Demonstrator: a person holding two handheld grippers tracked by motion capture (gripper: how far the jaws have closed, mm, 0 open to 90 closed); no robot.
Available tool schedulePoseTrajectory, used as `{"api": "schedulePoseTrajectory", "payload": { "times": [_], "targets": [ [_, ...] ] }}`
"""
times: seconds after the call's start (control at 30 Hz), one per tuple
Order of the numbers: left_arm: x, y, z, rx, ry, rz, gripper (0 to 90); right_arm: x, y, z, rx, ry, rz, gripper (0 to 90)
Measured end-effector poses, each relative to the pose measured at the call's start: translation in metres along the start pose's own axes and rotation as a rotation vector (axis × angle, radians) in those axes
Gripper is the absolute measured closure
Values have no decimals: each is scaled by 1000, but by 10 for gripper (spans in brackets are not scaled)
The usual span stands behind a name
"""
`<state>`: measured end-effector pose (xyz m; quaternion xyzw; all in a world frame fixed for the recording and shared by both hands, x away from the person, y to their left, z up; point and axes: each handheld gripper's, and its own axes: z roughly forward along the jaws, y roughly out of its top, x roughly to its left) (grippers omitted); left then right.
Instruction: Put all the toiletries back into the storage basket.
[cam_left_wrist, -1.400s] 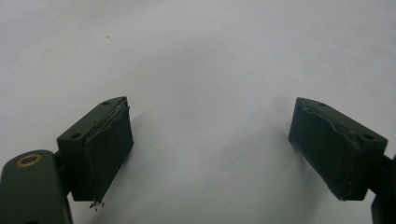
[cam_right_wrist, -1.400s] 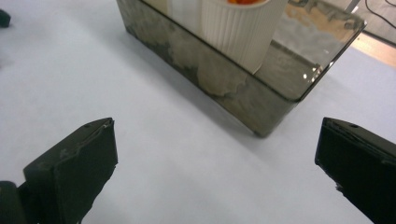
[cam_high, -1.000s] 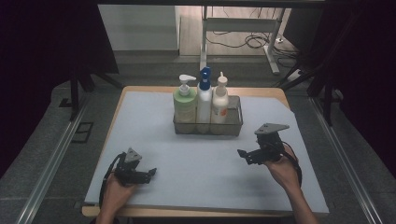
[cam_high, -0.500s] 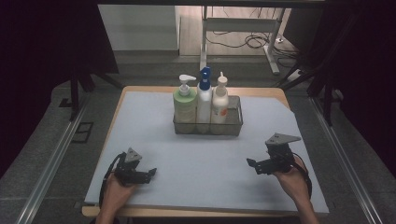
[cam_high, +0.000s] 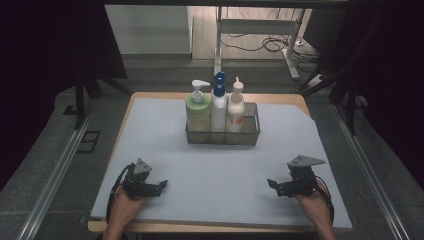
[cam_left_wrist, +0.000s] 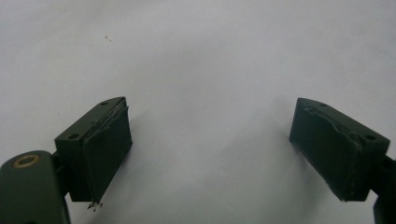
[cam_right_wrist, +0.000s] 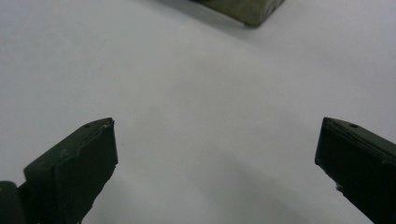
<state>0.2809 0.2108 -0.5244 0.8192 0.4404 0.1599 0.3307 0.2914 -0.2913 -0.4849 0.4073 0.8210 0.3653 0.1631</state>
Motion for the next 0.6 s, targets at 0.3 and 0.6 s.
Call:
{"api": "schedulePoseTrajectory", "payload": {
  "times": [0.3,0.6],
  "targets": [
    [0,0,0,0,0,0,124,-1,-22,16,17,2,5,0],
    [0,0,0,5,0,1,123,1,-27,24,64,-22,-9,0]
  ]
}}
